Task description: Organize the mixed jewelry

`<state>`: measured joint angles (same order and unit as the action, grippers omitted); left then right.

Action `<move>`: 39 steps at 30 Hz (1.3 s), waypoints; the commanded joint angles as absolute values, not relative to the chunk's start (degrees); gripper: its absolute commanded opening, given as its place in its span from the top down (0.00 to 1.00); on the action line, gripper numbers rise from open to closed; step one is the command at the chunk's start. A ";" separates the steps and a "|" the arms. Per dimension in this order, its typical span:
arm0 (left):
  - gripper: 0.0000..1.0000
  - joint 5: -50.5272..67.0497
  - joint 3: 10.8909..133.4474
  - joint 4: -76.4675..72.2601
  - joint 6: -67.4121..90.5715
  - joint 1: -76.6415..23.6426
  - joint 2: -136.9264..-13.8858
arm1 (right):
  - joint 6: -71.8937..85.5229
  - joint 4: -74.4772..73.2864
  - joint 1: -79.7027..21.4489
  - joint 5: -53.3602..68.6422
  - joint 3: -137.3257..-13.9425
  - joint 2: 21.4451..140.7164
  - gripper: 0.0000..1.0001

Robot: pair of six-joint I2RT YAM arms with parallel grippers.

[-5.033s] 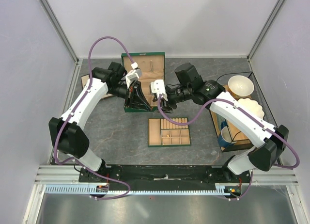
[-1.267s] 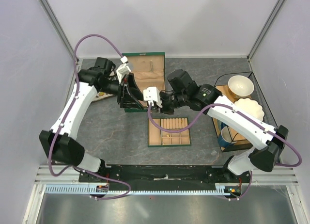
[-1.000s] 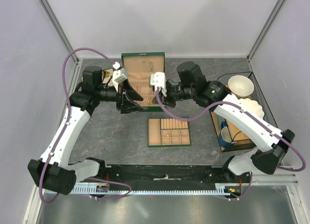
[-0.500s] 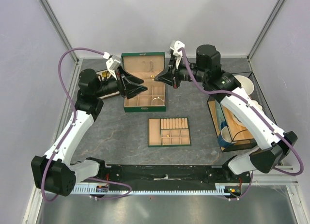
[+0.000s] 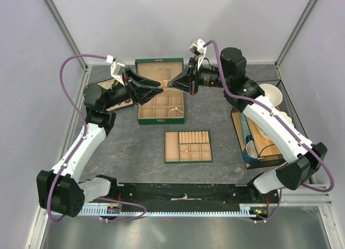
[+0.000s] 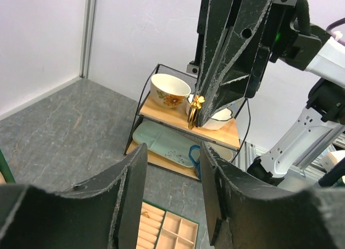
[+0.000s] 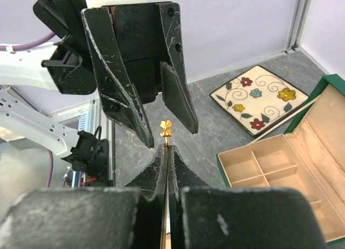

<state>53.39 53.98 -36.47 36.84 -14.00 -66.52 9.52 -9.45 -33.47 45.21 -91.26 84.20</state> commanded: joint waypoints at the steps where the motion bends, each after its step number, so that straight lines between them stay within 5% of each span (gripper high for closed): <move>1: 0.50 53.78 53.96 -44.29 41.13 -14.33 -67.15 | 12.83 -4.75 -33.14 47.37 -90.27 83.94 1.00; 39: 0.78 56.16 55.63 -49.04 45.97 -14.77 -67.68 | 18.37 1.23 -32.96 50.54 -88.95 85.52 1.00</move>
